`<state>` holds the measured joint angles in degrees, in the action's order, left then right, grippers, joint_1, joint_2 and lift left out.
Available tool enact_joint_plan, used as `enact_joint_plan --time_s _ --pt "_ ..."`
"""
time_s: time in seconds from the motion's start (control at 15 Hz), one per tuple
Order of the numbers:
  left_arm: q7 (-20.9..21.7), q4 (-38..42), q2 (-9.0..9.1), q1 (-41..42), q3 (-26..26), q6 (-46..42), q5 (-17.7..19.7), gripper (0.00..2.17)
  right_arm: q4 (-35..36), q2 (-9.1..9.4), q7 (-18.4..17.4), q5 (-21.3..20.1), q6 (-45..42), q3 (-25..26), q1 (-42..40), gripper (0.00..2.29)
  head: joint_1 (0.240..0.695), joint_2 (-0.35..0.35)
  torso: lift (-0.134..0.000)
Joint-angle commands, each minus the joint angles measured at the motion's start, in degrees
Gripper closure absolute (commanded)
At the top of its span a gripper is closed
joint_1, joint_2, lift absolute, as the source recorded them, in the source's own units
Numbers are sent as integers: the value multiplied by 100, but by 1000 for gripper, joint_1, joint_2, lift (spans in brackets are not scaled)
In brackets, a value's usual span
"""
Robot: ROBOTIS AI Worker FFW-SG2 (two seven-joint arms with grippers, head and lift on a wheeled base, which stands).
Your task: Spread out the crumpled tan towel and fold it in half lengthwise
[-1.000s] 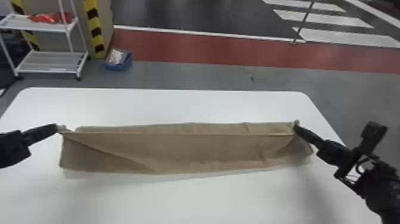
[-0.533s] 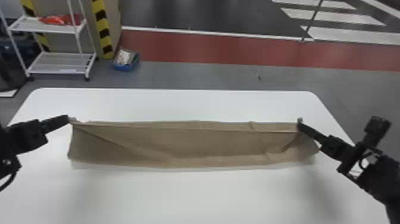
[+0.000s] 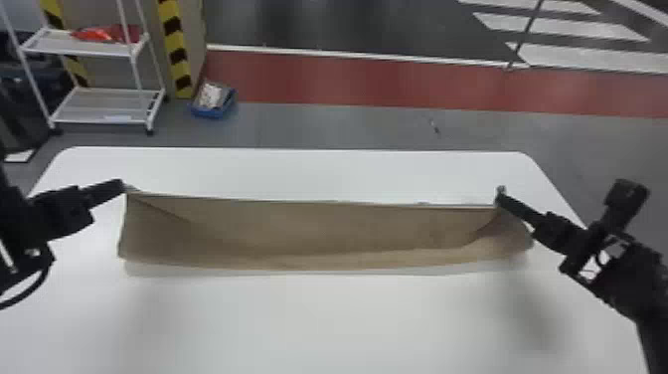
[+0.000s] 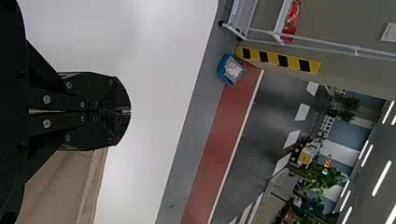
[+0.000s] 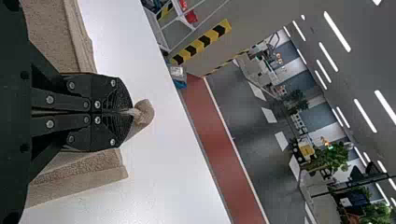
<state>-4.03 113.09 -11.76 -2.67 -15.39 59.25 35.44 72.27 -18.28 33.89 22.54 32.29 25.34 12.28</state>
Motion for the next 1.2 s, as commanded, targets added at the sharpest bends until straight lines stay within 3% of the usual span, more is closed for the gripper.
enact_joint_plan --time_s 0.0,0.93,1.07,1.13 --pt "-28 -297 7 -163 177 -233 -125 1895 -284 -8 -6 -57 -139 -73 108 1214 695 -134 -125" --pt "-309 -1193 16 -647 775 -866 -661 1892 -1294 -88 -243 -277 -1141 -635 741 1210 695 -131 -125" --pt "-309 -1307 25 -673 871 -1112 -696 1875 -1329 -88 -296 -286 -1334 -697 741 1183 695 -127 -125" --pt "-309 -1307 16 -673 889 -1165 -696 1811 -1373 -88 -304 -312 -1369 -697 758 1048 695 -127 -125"
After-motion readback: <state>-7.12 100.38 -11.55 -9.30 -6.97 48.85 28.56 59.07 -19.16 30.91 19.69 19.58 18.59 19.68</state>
